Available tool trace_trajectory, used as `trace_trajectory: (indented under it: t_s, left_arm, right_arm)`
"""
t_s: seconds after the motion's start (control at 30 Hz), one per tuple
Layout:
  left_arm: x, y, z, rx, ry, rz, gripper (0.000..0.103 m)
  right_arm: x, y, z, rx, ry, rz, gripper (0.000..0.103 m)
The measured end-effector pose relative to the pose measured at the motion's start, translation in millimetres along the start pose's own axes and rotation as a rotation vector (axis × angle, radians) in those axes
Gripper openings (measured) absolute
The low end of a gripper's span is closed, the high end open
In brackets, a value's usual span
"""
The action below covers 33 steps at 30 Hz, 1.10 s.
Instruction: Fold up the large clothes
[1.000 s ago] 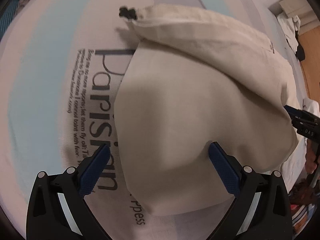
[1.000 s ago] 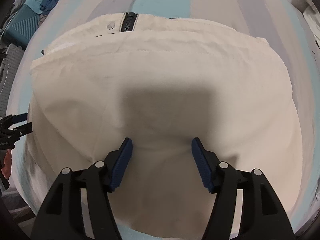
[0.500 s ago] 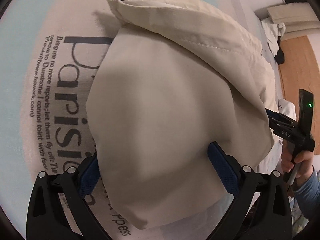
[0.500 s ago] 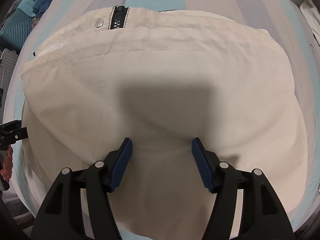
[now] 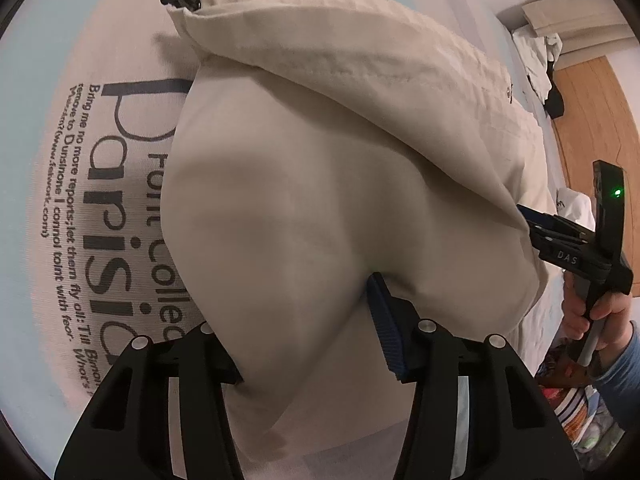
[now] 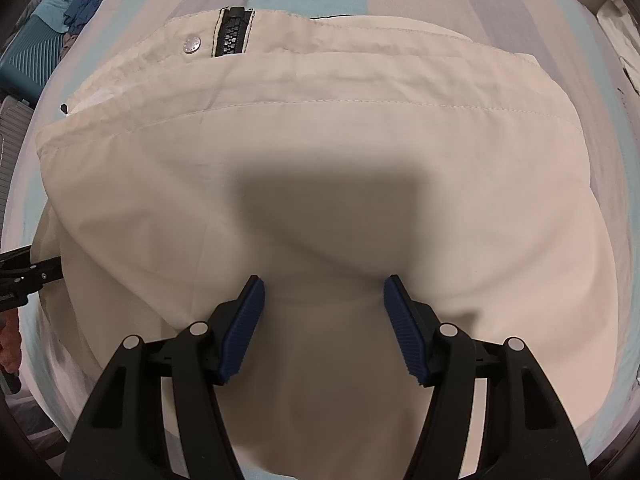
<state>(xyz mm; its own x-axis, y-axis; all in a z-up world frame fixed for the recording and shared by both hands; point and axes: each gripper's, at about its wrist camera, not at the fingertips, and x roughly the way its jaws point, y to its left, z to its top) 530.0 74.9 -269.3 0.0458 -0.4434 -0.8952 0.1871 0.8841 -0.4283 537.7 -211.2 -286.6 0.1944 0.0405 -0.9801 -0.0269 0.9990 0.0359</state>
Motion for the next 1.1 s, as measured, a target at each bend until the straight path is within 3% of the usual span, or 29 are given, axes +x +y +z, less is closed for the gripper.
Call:
trace_trajectory:
  t_s: [0.23,0.3,0.4,0.47,0.57,0.77,1.1]
  left_arm:
    - [22.8,-7.2,10.1,-0.027,0.016,0.017,0.061]
    - [25.1,-14.6,11.5,-0.009,0.016,0.035,0.058]
    - [26.6,-26.3,12.0,-0.001,0.009,0.053,0.045]
    - [26.3,-40.3,10.8,0.027,-0.002,0.071,0.03]
    - [28.1,-61.3,11.5,0.057,-0.016,0.132,0.022]
    - [25.0,-94.7,12.1,0.083,-0.039,0.194,0.014]
    - [-3.1,-144.8,17.5,0.08,-0.085,0.179,0.013]
  right_arm:
    - [1.5,-1.1,-0.7,-0.001,0.0,-0.004,0.06]
    - [0.2,-0.6,-0.9,0.0,0.0,-0.006,0.06]
    - [1.1,-0.5,-1.1,-0.002,-0.002,-0.007,0.06]
    - [1.9,-0.8,-1.2,-0.002,-0.004,-0.007,0.06]
    - [3.3,-2.0,-1.3,-0.005,-0.004,-0.005,0.06]
    - [5.0,-6.9,0.3,-0.008,0.0,0.007,0.06]
    - [7.4,-22.5,-1.0,0.01,-0.019,0.049,0.06]
